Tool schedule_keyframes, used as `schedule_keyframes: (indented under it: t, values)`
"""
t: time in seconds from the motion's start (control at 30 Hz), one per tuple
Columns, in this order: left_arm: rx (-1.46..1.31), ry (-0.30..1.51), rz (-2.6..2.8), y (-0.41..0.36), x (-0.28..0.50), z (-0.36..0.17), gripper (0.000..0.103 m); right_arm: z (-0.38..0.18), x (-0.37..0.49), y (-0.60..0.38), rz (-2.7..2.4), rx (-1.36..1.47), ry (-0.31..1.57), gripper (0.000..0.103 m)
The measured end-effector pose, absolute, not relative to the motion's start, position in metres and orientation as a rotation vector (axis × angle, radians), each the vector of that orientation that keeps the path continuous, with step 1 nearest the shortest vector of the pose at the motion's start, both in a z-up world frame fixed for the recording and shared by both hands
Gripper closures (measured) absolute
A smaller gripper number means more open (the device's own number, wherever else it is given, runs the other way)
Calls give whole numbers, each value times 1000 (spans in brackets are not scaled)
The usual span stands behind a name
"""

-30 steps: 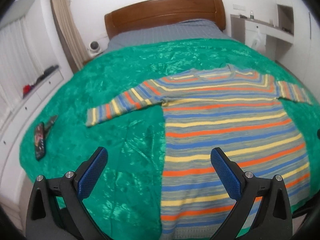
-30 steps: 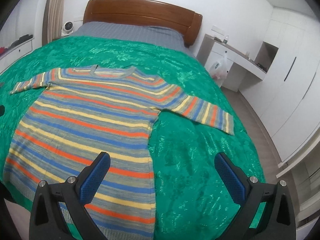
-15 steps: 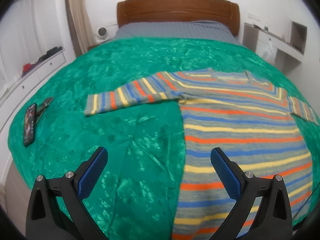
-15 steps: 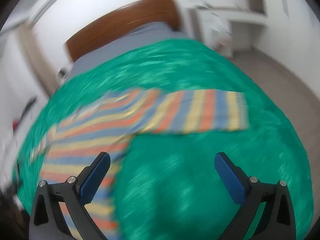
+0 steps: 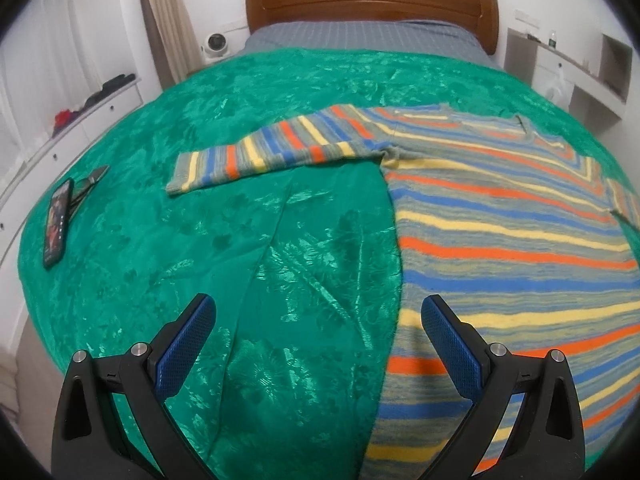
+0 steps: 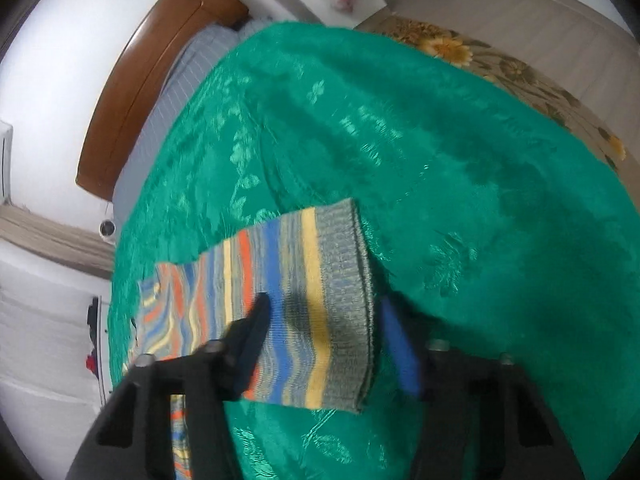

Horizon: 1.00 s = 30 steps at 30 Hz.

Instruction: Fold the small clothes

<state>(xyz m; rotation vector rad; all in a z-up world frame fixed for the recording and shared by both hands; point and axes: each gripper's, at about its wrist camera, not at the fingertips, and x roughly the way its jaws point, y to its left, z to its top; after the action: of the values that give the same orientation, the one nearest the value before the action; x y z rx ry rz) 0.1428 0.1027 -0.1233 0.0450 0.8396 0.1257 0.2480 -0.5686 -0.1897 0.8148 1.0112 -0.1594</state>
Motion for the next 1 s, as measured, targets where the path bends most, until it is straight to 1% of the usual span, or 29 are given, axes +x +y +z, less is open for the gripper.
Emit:
schedule_keyframes:
  t: [0.07,0.13,0.2,0.27,0.4,0.5,0.63,0.73,0.87,0.97,1.0]
  values:
    - [56,845,134,103,145,-125,0,-177,246,-564,-222,676,1002,100]
    - [62,836,141,104,145,-126,0,-177,246,-563,-336,540,1042,101]
    - [64,821,148,107,146,-125,0,-180,245,-566,-355,586,1045,101]
    - [66,811,157,111,147,-126,0,-171,248,-560,-346,581,1008,101]
    - [63,781,178,122,146,-131,0,-121,260,-519,-256,506,916,101]
    - [36,777,181,129,145,-138,0,-68,280,-465,-127,433,845,101]
    - [25,759,185,133,147,-138,0,-7,320,-357,102,349,790,101]
    - [43,725,191,134,145,-134,0,12,348,-275,264,318,791,101]
    - [7,732,198,146,145,-134,0,-3,375,-172,404,253,843,100]
    - [-37,757,212,157,148,-137,0,-40,395,-115,485,230,930,94]
    - [-48,764,216,159,149,-139,0,-54,398,-108,513,254,966,78]
